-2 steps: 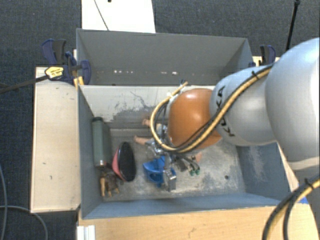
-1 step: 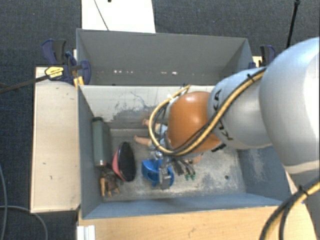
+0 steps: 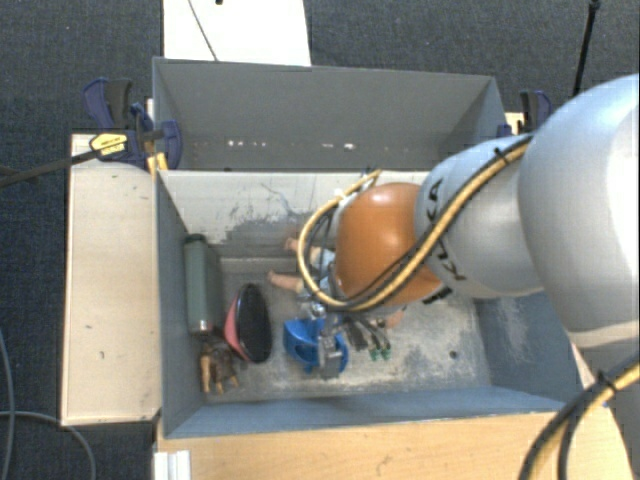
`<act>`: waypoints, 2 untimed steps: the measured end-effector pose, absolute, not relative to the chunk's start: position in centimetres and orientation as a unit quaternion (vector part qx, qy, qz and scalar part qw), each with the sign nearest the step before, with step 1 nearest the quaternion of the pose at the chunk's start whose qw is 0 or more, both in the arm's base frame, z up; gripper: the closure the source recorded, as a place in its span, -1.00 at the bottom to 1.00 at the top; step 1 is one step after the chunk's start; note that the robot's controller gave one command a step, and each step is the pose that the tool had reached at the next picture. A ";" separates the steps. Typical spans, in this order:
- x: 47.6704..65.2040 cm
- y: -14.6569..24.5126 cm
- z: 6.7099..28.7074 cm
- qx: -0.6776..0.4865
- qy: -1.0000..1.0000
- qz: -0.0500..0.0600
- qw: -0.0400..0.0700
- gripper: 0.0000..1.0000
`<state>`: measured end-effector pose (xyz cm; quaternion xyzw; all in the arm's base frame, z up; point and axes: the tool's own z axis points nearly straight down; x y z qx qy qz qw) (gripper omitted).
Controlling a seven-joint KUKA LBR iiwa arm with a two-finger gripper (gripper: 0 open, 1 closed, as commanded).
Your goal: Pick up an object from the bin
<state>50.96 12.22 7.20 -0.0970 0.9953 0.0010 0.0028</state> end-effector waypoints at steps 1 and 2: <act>50.7 12.2 7.7 -0.097 0.995 0.001 -0.001 1.00; 50.6 12.1 9.9 -0.096 0.995 0.000 -0.005 1.00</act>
Offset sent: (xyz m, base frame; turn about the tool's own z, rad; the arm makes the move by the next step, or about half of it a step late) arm -0.0001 0.0000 0.0927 0.0000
